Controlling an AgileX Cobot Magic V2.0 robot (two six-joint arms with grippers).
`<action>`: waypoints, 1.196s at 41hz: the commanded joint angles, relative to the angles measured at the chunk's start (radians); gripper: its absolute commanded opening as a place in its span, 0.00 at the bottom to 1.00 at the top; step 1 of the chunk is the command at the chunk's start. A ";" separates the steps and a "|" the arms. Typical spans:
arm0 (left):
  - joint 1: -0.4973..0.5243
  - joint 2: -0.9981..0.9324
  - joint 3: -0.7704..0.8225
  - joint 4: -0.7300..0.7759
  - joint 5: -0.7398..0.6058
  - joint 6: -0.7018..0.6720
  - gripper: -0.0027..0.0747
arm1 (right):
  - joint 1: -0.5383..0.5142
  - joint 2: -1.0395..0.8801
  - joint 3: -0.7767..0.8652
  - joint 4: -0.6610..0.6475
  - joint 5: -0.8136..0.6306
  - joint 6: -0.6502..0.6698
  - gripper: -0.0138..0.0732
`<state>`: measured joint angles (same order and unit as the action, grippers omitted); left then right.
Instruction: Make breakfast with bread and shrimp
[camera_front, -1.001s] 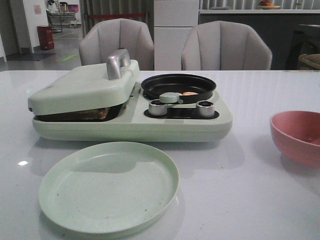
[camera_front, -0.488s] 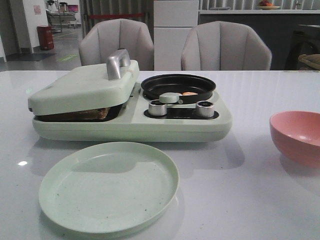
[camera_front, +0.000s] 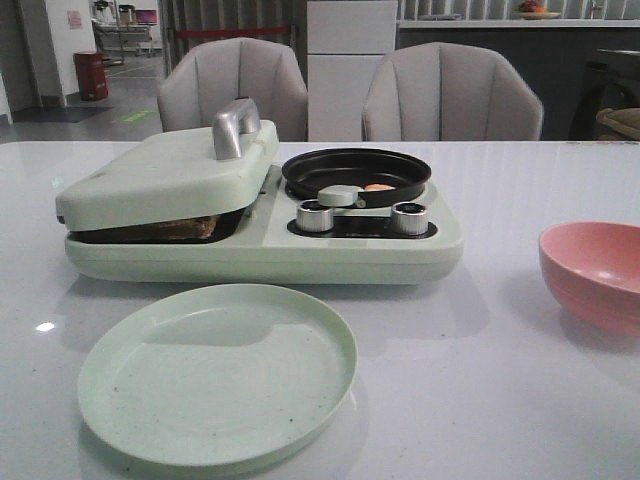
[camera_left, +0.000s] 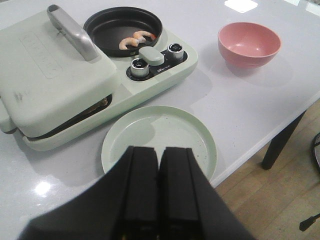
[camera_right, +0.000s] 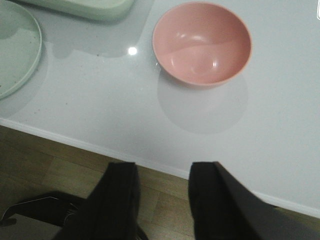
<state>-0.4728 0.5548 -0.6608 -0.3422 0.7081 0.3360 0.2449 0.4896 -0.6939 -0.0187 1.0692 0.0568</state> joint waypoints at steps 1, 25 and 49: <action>-0.007 0.005 -0.027 -0.024 -0.073 -0.007 0.16 | 0.003 -0.074 0.014 -0.013 -0.042 0.007 0.58; -0.007 0.005 -0.027 -0.024 -0.073 -0.007 0.16 | 0.003 -0.184 0.041 -0.019 -0.057 0.005 0.20; 0.070 -0.083 -0.024 -0.017 -0.077 -0.007 0.16 | 0.003 -0.184 0.041 -0.017 -0.058 0.005 0.20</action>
<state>-0.4503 0.5127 -0.6575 -0.3428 0.7081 0.3360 0.2449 0.2940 -0.6308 -0.0257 1.0855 0.0610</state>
